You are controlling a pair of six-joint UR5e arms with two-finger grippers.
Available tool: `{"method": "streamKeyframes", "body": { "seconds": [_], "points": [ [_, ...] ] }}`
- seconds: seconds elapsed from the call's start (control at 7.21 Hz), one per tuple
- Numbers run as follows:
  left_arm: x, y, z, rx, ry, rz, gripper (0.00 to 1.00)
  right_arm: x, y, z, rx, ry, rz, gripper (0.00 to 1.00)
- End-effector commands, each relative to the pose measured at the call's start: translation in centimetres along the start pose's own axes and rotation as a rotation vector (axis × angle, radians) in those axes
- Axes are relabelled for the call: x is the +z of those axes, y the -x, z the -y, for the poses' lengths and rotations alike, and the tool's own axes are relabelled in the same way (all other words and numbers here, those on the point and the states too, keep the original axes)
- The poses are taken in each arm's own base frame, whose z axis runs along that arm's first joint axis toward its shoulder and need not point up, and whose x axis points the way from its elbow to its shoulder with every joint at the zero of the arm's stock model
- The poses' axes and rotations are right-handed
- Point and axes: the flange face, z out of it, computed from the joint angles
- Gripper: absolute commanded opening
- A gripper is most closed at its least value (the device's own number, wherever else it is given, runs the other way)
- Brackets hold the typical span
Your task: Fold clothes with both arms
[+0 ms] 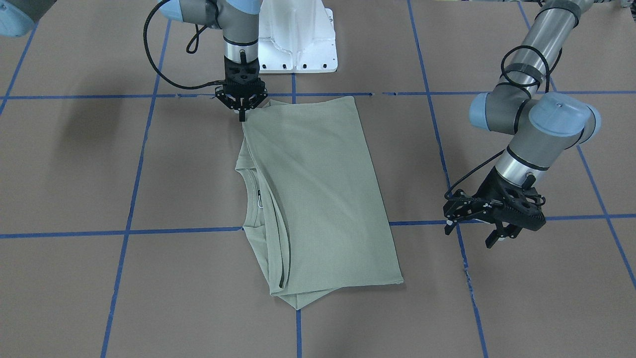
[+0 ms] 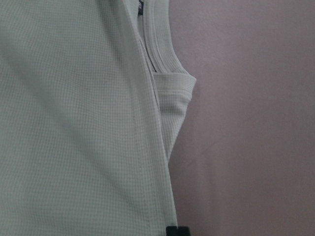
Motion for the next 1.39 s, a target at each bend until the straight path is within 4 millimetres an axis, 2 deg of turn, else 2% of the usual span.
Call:
{"method": "streamKeyframes", "body": {
  "seconds": [0.0,0.14,0.28,0.42,0.55,0.69,0.83,0.97,1.25],
  "points": [
    [0.0,0.0,0.0,0.001,0.0,0.0,1.0,0.5,0.4,-2.2,0.038,0.015,0.003,0.99],
    [0.0,0.0,0.0,0.0,0.0,0.0,1.0,0.0,0.9,-1.9,0.058,-0.001,0.012,1.0],
    [0.0,-0.2,0.0,0.0,-0.001,-0.003,1.0,-1.6,1.3,1.4,0.09,-0.035,0.04,1.0],
    [-0.5,-0.8,0.3,0.002,-0.006,-0.016,1.0,-3.5,0.9,6.3,0.136,-0.079,0.061,1.0],
    [-1.7,-2.1,0.9,-0.011,-0.021,-0.035,1.0,-4.9,-0.2,9.8,0.165,-0.08,0.098,1.0],
    [-3.6,-4.1,1.5,-0.078,-0.032,-0.079,1.0,-5.5,-1.1,10.9,0.198,-0.102,0.237,1.0],
    [-5.8,-6.3,0.0,-0.141,-0.012,-0.114,1.0,-4.1,-3.2,10.0,0.242,-0.119,0.317,1.0],
    [-9.2,-9.4,-2.7,-0.187,0.021,-0.139,1.0,-4.2,-5.1,9.2,0.289,-0.121,0.342,1.0],
    [-17.8,-16.3,-8.6,-0.343,0.104,-0.18,1.0,-6.2,-10.3,7.2,0.413,-0.104,0.349,1.0]
  ]
}}
